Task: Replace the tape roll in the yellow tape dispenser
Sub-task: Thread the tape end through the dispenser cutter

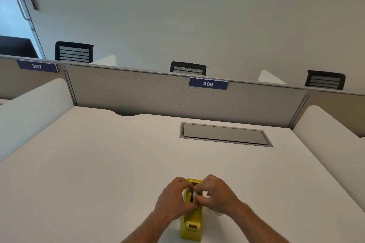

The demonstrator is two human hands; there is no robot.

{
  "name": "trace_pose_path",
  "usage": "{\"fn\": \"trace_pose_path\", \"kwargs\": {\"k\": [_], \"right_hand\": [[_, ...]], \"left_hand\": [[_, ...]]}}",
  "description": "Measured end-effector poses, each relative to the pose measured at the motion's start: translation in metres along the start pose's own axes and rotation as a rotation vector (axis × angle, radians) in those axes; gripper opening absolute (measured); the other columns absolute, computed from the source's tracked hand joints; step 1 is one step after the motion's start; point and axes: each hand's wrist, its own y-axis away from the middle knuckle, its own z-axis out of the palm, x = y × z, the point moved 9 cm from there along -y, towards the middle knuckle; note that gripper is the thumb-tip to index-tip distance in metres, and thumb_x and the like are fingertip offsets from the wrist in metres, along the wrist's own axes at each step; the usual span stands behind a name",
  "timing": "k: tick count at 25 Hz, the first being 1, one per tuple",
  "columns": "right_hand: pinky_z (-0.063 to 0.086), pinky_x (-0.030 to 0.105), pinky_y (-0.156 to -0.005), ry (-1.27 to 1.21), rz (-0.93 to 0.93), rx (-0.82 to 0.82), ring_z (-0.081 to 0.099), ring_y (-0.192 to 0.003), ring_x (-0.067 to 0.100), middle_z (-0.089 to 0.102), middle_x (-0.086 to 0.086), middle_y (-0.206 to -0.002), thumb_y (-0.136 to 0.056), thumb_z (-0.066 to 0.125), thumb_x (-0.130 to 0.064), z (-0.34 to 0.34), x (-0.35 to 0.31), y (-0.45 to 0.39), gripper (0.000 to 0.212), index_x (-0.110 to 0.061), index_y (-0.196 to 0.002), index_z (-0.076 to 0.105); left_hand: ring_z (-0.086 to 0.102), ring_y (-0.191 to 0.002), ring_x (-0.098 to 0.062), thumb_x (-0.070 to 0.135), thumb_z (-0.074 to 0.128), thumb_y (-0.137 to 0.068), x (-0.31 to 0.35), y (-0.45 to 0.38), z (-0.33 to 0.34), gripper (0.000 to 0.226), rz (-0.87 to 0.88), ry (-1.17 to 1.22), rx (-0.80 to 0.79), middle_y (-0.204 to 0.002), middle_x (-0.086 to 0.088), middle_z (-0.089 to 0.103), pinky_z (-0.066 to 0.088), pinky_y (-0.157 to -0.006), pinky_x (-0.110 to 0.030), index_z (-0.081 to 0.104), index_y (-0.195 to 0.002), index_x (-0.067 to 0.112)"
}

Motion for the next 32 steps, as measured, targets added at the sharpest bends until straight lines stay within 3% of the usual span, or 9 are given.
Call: {"fn": "trace_pose_path", "kwargs": {"k": [8, 15, 21, 25, 32], "right_hand": [[0.053, 0.027, -0.073, 0.003, 0.02, 0.017, 0.052, -0.092, 0.003, 0.073, -0.017, -0.094, -0.092, 0.06, -0.041, -0.0007, 0.003, -0.0016, 0.02, -0.037, -0.106, 0.074], [0.056, 0.027, -0.072, 0.033, -0.005, 0.006, 0.051, -0.094, 0.004, 0.071, -0.016, -0.098, -0.076, 0.064, -0.051, 0.0018, -0.0023, 0.0032, 0.037, -0.032, -0.108, 0.072], [0.053, 0.027, -0.072, -0.009, 0.019, 0.021, 0.051, -0.092, 0.003, 0.072, -0.016, -0.092, -0.088, 0.058, -0.043, -0.0017, -0.0004, 0.0019, 0.024, -0.036, -0.104, 0.074], [0.054, 0.025, -0.069, 0.006, 0.009, 0.008, 0.051, -0.091, 0.002, 0.07, -0.018, -0.089, -0.083, 0.058, -0.049, -0.0001, -0.0003, 0.0018, 0.027, -0.037, -0.102, 0.073], [0.053, 0.026, -0.072, 0.015, 0.021, 0.033, 0.052, -0.092, 0.003, 0.072, -0.016, -0.093, -0.091, 0.06, -0.042, -0.0013, 0.0024, -0.0015, 0.021, -0.035, -0.104, 0.074]], "left_hand": [[0.05, -0.106, -0.001, 0.055, 0.077, -0.065, -0.0011, -0.0008, 0.0012, 0.054, 0.001, -0.006, 0.002, -0.129, 0.019, 0.05, 0.052, -0.095, -0.026, 0.061, -0.113, 0.041], [0.051, -0.107, -0.002, 0.055, 0.077, -0.062, -0.0012, -0.0016, -0.0002, 0.054, 0.015, 0.001, 0.004, -0.126, 0.02, 0.051, 0.053, -0.095, -0.029, 0.062, -0.113, 0.04], [0.051, -0.107, -0.003, 0.054, 0.078, -0.064, -0.0015, -0.0019, 0.0007, 0.052, 0.005, 0.005, 0.007, -0.127, 0.018, 0.051, 0.053, -0.095, -0.028, 0.063, -0.112, 0.039], [0.052, -0.107, -0.003, 0.053, 0.078, -0.064, -0.0011, -0.0018, 0.0002, 0.051, 0.007, 0.005, 0.013, -0.128, 0.018, 0.051, 0.053, -0.095, -0.029, 0.063, -0.111, 0.039], [0.052, -0.108, -0.004, 0.054, 0.079, -0.064, -0.0019, -0.0018, 0.0012, 0.054, 0.0, 0.003, 0.007, -0.129, 0.018, 0.051, 0.053, -0.096, -0.028, 0.062, -0.113, 0.04]]}}
